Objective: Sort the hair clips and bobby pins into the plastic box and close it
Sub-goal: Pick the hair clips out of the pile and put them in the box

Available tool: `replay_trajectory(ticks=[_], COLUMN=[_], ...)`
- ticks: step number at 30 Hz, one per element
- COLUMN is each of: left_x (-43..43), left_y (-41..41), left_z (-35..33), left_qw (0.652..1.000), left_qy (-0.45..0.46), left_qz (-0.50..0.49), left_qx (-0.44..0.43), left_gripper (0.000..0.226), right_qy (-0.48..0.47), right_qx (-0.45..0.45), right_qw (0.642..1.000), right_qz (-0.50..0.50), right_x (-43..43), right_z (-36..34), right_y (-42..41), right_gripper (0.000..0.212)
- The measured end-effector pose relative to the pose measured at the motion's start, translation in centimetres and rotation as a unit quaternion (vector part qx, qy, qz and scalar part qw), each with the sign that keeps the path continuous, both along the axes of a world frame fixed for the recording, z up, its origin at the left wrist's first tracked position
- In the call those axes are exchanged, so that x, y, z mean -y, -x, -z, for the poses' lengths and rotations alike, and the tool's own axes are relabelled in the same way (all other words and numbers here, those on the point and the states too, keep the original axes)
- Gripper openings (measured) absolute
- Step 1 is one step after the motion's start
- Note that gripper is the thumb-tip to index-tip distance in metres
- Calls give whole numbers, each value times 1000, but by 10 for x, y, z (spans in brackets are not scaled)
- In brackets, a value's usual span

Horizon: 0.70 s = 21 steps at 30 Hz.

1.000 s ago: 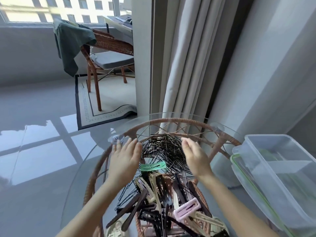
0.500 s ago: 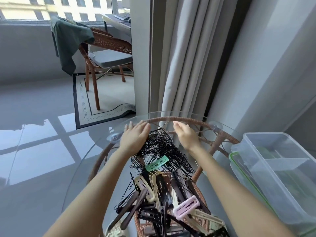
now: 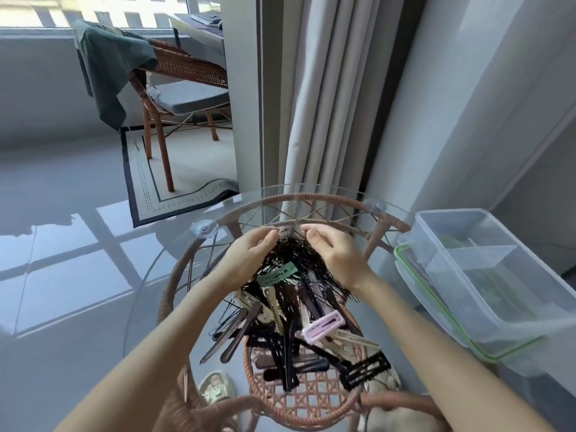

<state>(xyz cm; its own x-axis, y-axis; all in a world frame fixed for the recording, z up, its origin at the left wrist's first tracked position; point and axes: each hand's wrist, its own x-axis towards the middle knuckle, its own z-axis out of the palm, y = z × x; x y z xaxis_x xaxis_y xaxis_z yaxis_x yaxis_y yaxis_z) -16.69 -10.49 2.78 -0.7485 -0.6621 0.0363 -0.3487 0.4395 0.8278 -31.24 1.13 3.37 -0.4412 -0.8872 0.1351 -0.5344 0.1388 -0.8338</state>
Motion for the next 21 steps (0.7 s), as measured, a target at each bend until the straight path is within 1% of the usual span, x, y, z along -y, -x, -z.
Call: replay_trajectory(ticks=[2,3,5,7,8,9,10,11,13,15,17,19,21], left_x=[-10,-17,-37,-62,-76,-90,-102,-112,-125,-131,-134,-135,-136], left_y=[-15,-24,-43,-60,-67,-71,-73,-73,-68,-63,-59,-57,-57], left_z=[-5,-8,-13,-15,-16,-16,-15,-13,-9,-8,-9,-10,-11], left_qw=[996,992,980,965,957,949,942,935,925,919,921,929,933], left_qy=[81,117,175,233,259,279,292,299,305,317,315,302,296], left_qz=[-4,-2,11,15,13,14,19,29,49,60,56,50,50], left_qx=[30,49,90,117,129,146,166,187,220,228,220,208,200], left_gripper=[37,40,50,65,73,79,84,86,81,69,56,48,42], right_qy=[20,5,-69,-154,-187,-211,-224,-225,-200,-169,-141,-110,-82], right_qx=[-79,-112,-201,-299,-336,-354,-355,-349,-330,-305,-283,-294,-346], right_qw=[996,994,976,941,922,910,906,908,921,936,947,947,931], right_qz=[20,5,-35,-48,-50,-53,-56,-58,-57,-57,-60,-70,-84], right_x=[-37,-58,-98,-131,-142,-150,-154,-155,-149,-141,-137,-138,-143], right_z=[-10,-15,-17,-12,-8,-3,1,5,10,13,14,13,11], right_y=[-4,-8,-16,-25,-30,-34,-39,-42,-48,-51,-53,-52,-52], right_gripper=[34,41,63,86,94,99,101,99,90,75,63,52,43])
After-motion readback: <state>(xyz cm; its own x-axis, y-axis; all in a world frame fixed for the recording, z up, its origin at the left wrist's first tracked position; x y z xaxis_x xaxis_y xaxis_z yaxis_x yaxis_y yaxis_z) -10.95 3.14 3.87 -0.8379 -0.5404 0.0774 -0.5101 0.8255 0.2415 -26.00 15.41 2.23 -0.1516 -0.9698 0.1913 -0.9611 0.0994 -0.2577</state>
